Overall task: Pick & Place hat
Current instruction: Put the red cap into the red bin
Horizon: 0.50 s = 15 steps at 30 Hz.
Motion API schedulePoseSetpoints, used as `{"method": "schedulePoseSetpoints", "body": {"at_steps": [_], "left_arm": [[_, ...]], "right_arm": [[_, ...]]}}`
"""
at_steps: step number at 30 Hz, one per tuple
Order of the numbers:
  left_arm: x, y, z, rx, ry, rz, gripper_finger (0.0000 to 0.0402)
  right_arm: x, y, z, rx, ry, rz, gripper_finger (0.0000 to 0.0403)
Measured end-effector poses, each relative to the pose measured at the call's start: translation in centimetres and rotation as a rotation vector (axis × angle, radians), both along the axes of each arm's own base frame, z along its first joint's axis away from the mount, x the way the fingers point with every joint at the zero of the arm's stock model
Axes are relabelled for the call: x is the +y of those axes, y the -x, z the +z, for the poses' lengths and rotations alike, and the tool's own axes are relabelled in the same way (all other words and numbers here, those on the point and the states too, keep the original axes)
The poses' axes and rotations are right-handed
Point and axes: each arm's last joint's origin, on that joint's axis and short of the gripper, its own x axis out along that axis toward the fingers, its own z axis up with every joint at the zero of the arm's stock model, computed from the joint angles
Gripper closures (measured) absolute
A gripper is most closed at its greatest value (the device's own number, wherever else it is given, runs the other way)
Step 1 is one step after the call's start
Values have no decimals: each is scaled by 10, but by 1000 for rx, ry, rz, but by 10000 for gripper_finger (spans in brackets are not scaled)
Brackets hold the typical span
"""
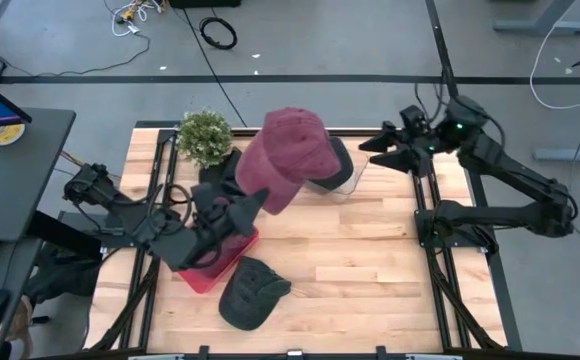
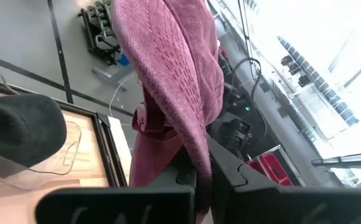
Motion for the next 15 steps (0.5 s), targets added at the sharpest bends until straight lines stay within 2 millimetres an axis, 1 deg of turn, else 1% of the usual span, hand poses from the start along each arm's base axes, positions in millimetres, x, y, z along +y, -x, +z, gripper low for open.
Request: {"method": "schedulePoseSetpoints", "body": {"at_steps": [9,13,15], "left_arm": [[-1,0,0,23,-24,-19,390],[2,-2,0,36,-39,-33,390],[4,-3,0,42,-45,-26,390]], "right_arm": [[-23,-42,1,-103,-49,221,98],[-38,-61,-5,-113,-92,278,98],[-41,-67,-7,-116,-102,311,98]]}}
